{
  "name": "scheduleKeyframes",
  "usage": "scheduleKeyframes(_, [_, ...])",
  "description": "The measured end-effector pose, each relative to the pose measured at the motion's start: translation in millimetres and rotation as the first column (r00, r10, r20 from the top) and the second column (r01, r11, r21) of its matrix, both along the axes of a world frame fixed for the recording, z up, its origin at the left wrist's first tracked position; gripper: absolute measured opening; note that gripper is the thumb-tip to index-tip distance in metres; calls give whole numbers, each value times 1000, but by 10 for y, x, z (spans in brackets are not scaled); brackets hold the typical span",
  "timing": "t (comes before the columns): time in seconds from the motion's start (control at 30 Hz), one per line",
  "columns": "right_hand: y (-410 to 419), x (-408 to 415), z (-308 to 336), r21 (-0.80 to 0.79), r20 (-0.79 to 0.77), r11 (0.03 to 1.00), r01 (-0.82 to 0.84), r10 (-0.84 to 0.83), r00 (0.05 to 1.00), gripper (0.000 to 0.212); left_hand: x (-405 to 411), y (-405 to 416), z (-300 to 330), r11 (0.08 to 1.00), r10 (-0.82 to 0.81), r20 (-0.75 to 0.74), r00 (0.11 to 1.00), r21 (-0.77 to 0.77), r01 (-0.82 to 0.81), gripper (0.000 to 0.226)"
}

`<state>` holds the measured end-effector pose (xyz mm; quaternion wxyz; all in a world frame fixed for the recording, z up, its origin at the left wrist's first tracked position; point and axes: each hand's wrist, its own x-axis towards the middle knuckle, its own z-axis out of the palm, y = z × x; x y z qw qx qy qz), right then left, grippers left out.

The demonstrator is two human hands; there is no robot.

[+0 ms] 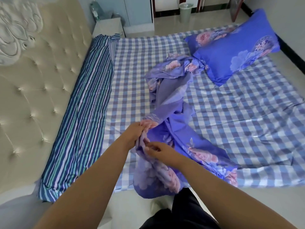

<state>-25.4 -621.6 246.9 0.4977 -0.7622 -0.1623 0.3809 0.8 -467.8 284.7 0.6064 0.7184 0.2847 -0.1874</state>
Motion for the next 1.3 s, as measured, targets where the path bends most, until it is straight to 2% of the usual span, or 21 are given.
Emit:
scheduleKeyframes(0.03, [-46,169,-148,30,-82,969,245,-242,967,41,54,-43,31,1000,-16,8,1000,7,16,30])
scheduleKeyframes(0.07, [-101,360,-287,29,-148,881,473,-464,873,42,128,-76,27,999,-25,17,1000,29,25,31])
scheduleKeyframes(0.1, [-168,569,-436,14,-154,786,619,-610,778,35,211,-103,59,998,-51,34,998,37,50,32])
scheduleKeyframes(0.13, [-243,794,-563,-11,-119,738,674,-671,732,26,297,-118,107,996,-85,62,994,28,83,33])
scheduleKeyframes(0.2, [-345,1202,-693,-32,-110,728,685,-683,722,25,470,-161,308,985,-152,90,984,-68,159,41])
scheduleKeyframes(0.27, [-430,1546,-834,-35,-175,721,692,-686,706,43,661,-148,523,958,-220,99,970,-167,234,53])
scheduleKeyframes(0.4, [-526,2095,-778,-34,-291,649,760,-734,614,60,944,-40,936,920,-212,154,965,-300,250,48])
scheduleKeyframes(0.47, [-555,2335,-751,-34,-394,630,776,-722,569,53,1060,53,1047,899,-120,236,964,-387,206,46])
scheduleKeyframes(0.53, [-550,2501,-711,1,-440,616,788,-707,554,51,1157,116,1124,832,73,284,956,-546,99,35])
scheduleKeyframes(0.6, [-458,2664,-717,39,-340,678,734,-682,647,66,1250,168,1175,750,194,279,941,-660,41,30])
scheduleKeyframes(0.63, [-393,2752,-727,57,-295,723,689,-647,703,74,1282,172,1200,749,222,274,936,-663,17,33])
scheduleKeyframes(0.73, [-145,3047,-879,23,-119,844,536,-531,839,75,1312,221,1211,826,189,297,936,-564,12,55])
scheduleKeyframes(0.8, [-50,3254,-896,18,-66,856,516,-514,855,52,1314,245,1239,857,185,328,927,-515,11,53])
scheduleKeyframes(0.87, [-75,3436,-894,-23,40,869,495,-494,869,24,1339,348,1236,864,277,350,895,-499,-73,36])
scheduleKeyframes(0.93, [-205,3529,-647,-31,152,847,531,-521,840,25,1350,558,1204,877,410,346,844,-404,-261,19])
scheduleKeyframes(1.03, [-336,3801,-61,26,227,763,646,-634,739,19,1313,773,1027,890,438,368,820,-50,-453,38])
scheduleKeyframes(1.07, [-313,3928,196,61,297,752,656,-641,708,23,1299,786,965,868,443,395,805,35,-495,38])
scheduleKeyframes(1.13, [-223,4114,775,306,405,724,618,-686,604,33,1307,683,929,822,469,426,774,111,-559,33])
scheduleKeyframes(1.2, [-59,4115,1284,564,409,658,499,-748,523,38,1351,644,899,715,538,468,701,186,-673,30])
scheduleKeyframes(1.23, [20,4119,1419,598,428,668,444,-734,527,37,1374,676,891,632,564,501,656,249,-734,29])
scheduleKeyframes(1.3, [84,4162,1539,417,530,813,407,-581,618,33,1369,764,922,466,609,563,559,317,-826,31])
